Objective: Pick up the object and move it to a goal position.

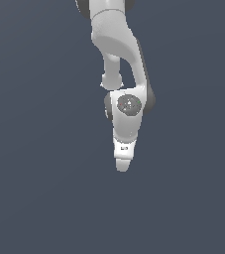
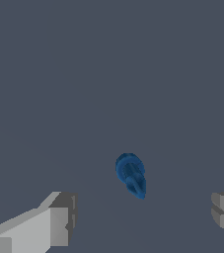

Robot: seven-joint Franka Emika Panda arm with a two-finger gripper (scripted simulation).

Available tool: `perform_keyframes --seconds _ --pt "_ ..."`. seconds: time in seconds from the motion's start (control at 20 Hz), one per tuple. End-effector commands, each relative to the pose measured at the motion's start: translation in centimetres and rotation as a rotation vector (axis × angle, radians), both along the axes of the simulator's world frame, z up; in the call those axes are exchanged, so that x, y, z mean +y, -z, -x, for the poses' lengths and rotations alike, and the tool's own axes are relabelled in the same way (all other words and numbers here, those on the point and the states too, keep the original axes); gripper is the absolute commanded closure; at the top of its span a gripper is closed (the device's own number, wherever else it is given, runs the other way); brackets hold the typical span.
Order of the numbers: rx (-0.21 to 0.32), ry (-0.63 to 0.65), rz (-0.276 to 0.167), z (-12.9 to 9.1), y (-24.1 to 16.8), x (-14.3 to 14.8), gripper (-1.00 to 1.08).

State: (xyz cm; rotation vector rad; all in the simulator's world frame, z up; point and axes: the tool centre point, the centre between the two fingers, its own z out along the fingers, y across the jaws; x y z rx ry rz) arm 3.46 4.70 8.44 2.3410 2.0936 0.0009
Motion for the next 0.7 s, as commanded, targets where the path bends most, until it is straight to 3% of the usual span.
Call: perform_keyframes --seconds 0.0,0.5,0.55,0.65 --pt "0.001 -0.002 0.000 0.1 1.1 0.0 -0.92" --pt "0.001 -0.004 0.000 0.0 4.2 0.0 -0.92" --pt "0.001 -0.004 0.000 0.0 4.2 0.0 1.08" --pt "0.001 -0.004 0.000 0.0 4.2 0.0 1.08"
